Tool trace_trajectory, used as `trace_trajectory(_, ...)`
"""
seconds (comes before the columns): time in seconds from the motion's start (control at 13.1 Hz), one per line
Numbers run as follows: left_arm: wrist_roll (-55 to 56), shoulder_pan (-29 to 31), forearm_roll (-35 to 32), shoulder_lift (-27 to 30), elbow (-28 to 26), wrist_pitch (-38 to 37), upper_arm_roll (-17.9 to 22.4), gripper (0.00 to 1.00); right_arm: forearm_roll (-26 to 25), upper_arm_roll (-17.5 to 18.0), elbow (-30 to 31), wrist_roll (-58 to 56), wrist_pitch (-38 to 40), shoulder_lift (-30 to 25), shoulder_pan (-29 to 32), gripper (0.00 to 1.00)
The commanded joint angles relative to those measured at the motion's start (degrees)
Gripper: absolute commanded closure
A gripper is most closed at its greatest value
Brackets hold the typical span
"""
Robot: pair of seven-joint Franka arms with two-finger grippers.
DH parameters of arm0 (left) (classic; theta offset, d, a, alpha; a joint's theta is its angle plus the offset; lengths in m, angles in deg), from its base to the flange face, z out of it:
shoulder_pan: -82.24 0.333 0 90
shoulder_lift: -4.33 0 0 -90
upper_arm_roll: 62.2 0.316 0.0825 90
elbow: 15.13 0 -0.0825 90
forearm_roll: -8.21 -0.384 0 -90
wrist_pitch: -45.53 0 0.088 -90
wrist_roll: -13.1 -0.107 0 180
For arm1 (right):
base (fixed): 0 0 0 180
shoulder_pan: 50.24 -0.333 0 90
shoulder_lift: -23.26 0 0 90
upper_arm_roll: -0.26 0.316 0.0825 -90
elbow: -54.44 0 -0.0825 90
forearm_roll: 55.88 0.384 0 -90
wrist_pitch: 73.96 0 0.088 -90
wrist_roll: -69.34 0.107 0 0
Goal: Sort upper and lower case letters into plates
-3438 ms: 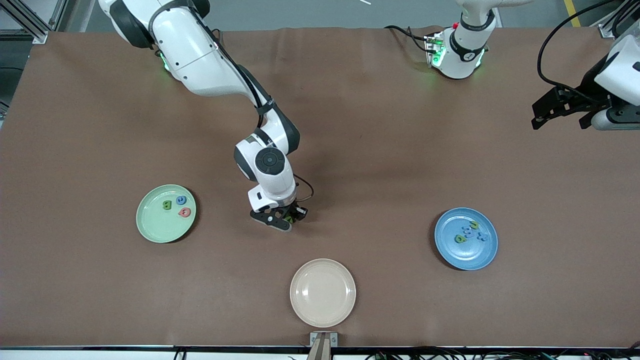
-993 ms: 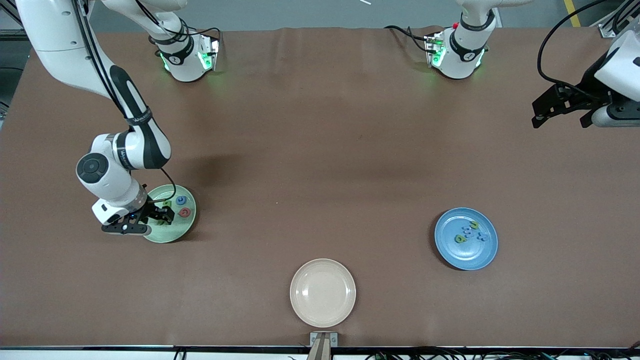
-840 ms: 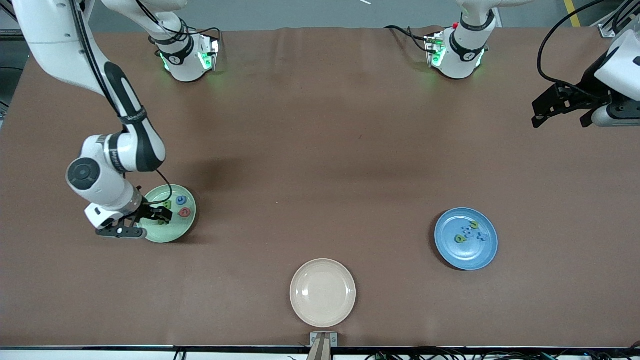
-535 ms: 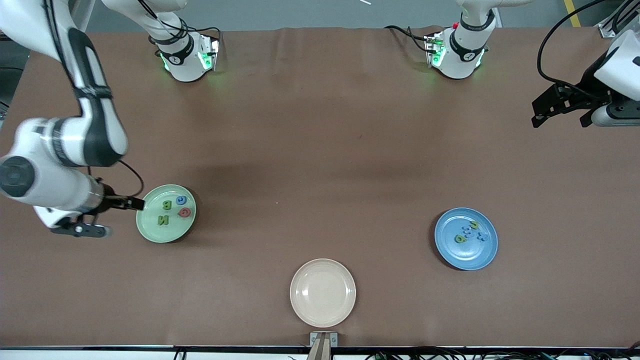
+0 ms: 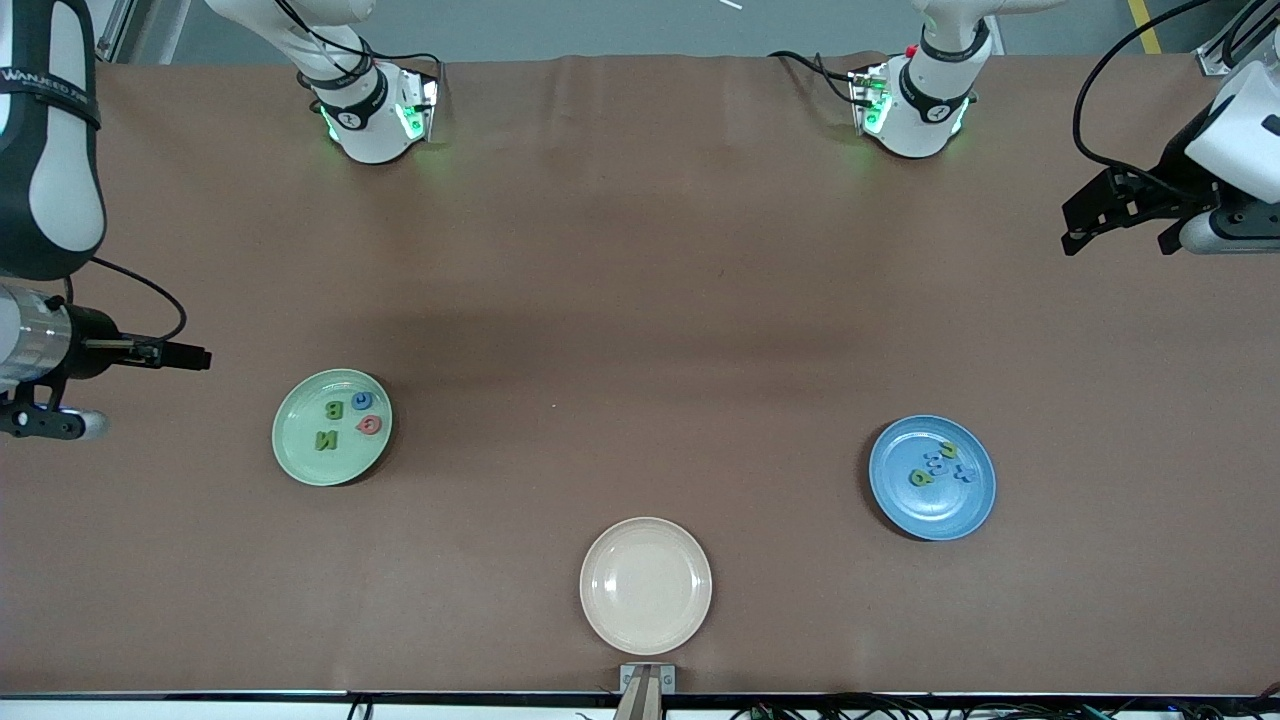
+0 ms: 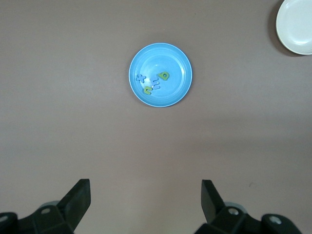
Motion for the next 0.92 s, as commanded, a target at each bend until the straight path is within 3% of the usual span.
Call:
trace_trajectory(0.0, -0.9, 0.1, -0.9, 1.5, -0.9, -0.1, -0.2, 0.0, 0.7, 0.9, -3.6, -0.5, 0.8, 1.0, 0.8, 0.0)
trace_trajectory(0.53, -0.9, 0.2, -0.3, 1.5, -1.0, 0.0, -0.2, 0.0, 0.9, 1.2, -4.7, -0.6, 3.0, 0.3, 0.3, 0.0)
trace_trajectory(0.84, -0.9, 0.2, -0.2, 1.6, -1.1, -0.2, -0.2, 0.0, 0.8, 1.1, -1.9, -0.5, 3.3, -2.6, -0.1, 0.0)
